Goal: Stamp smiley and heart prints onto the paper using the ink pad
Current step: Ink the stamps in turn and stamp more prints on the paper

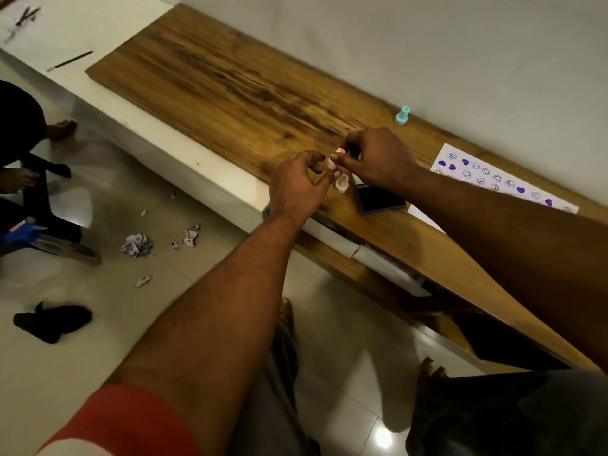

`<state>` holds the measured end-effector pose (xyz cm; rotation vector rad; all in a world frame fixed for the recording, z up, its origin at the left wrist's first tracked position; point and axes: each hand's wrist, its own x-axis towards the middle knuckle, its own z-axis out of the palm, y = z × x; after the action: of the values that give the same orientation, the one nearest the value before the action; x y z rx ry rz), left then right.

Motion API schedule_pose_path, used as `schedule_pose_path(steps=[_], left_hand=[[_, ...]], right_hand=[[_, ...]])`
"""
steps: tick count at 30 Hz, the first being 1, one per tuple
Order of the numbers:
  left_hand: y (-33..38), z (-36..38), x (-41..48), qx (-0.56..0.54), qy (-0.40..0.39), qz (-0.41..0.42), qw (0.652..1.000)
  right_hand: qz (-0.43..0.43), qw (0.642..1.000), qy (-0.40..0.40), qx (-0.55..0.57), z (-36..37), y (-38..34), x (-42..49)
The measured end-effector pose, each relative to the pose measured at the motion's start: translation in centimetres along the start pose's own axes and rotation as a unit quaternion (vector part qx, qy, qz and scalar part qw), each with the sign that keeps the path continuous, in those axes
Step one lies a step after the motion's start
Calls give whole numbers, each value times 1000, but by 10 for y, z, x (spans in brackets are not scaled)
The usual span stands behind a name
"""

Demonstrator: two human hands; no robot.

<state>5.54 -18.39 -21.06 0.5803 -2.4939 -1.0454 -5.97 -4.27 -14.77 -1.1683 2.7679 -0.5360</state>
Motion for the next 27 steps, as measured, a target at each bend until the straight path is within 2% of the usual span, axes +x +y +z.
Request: schedule_pose_path(steps=[10,14,23,27], left_hand=[[-1,-1,-2,-10,7,10,1000],[0,1,-1,-17,23,13,1000],[-2,2,-3,-23,40,28,999],[-8,3,-3,-23,12,10,1000]], right_hand=[[-26,1000,1,-8,6,-2,-1],[-39,996,-3,-81,2,-3,-1],[-36,985,-85,-144,3,-9,10],[-120,972,-123,-161,-1,-6,14]])
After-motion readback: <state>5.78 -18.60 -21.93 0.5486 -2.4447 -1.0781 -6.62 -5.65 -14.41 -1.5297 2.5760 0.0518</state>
